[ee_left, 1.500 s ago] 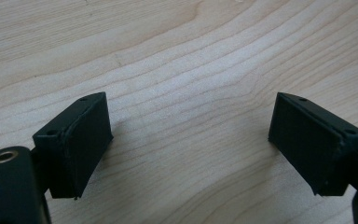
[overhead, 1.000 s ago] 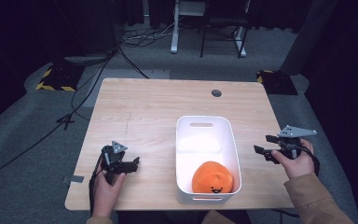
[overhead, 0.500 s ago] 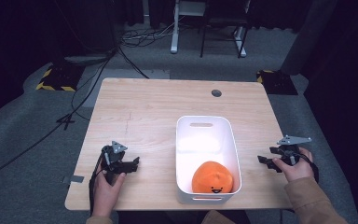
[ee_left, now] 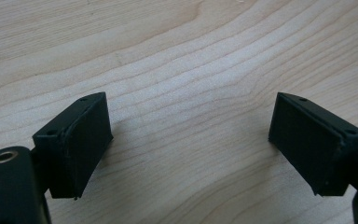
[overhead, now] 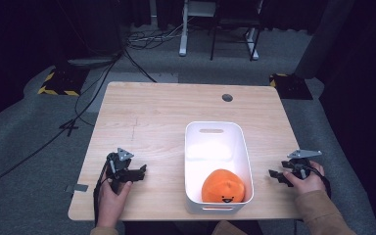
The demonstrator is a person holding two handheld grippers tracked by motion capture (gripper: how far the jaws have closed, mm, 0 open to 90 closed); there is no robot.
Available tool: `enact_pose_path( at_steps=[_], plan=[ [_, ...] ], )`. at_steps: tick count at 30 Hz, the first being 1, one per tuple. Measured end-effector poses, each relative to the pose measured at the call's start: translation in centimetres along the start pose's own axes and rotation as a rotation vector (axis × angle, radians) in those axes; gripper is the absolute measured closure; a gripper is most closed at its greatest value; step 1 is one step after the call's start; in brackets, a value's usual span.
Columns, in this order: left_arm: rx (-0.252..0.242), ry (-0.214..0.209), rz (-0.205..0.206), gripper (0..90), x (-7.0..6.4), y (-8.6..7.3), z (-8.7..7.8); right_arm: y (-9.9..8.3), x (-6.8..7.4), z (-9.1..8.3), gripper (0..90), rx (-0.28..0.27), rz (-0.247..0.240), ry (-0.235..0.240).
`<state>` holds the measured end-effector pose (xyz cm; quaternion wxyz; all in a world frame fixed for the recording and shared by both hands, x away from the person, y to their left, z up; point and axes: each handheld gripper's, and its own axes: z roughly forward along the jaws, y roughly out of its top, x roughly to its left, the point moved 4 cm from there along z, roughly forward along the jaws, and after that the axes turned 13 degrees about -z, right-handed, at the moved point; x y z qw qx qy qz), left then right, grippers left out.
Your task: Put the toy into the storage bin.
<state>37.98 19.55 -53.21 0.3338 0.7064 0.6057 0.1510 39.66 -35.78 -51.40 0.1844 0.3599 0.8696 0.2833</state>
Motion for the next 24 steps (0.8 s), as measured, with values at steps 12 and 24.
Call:
enact_pose_path(
  at_steps=[12,24],
  plan=[
    [-0.001,0.000,0.000,13.3,0.0,0.0,0.0,-1.2,0.1,0.9,16.2,-0.109,-0.010,-0.065],
    [0.000,0.000,0.000,13.3,0.0,0.0,0.0,-1.4,-0.2,1.0,14.6,-0.136,-0.046,-0.040]
  ],
)
